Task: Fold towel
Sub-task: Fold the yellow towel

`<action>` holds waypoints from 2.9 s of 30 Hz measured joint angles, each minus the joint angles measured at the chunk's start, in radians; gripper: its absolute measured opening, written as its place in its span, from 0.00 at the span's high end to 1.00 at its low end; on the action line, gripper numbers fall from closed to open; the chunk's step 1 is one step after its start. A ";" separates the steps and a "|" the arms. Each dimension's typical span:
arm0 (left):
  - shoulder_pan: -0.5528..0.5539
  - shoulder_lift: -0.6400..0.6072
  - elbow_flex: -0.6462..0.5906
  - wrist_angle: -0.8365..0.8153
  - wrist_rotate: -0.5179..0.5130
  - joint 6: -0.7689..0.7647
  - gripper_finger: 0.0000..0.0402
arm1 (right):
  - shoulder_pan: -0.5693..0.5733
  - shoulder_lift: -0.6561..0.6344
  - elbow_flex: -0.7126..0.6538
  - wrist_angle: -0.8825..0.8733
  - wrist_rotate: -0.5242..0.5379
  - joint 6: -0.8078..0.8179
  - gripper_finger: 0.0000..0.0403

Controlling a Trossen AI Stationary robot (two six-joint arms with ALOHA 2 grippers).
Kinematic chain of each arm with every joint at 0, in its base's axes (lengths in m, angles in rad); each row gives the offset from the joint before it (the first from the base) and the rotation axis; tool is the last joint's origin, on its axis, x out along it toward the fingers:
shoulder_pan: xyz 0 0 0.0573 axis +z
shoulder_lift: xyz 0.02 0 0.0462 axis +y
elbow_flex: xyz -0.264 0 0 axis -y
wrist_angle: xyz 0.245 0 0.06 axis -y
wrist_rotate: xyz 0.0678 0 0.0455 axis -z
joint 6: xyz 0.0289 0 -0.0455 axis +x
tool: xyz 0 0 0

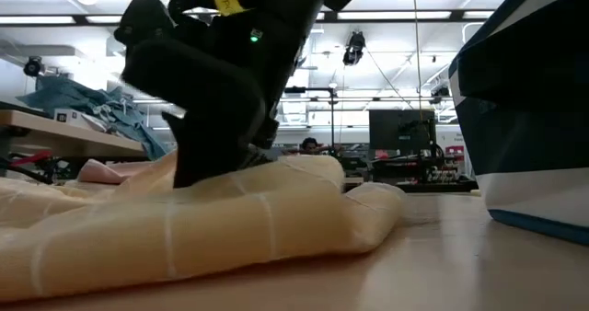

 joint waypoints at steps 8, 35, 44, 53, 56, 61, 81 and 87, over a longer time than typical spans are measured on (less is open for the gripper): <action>0.006 0.055 -0.217 0.750 0.112 0.080 1.00 | 0.044 -0.036 -0.008 -0.111 -0.240 -0.026 0.84; 0.012 0.051 0.229 -0.108 -0.310 0.298 1.00 | 0.054 -0.277 -0.220 -0.314 0.118 0.008 0.62; 0.202 0.053 0.027 0.125 -0.385 0.583 0.93 | 0.048 -0.319 -0.310 -0.322 0.170 0.009 0.56; 0.374 0.050 -0.107 0.413 -0.405 0.925 0.88 | 0.062 -0.520 -0.415 -0.299 0.170 -0.013 0.56; 0.422 0.049 -0.110 0.466 -0.409 1.023 0.88 | 0.062 -0.589 -0.459 -0.248 0.170 -0.007 0.56; 0.506 0.049 -0.117 0.655 -0.352 1.251 0.88 | 0.061 -0.657 -0.516 -0.155 0.170 -0.006 0.56; 0.584 0.053 -0.165 0.963 0.046 1.493 0.94 | 0.057 -0.651 -0.631 -0.007 0.163 -0.003 0.56; 0.533 0.053 -0.165 1.003 0.132 1.450 0.98 | 0.053 -0.651 -0.678 0.159 0.107 -0.024 0.56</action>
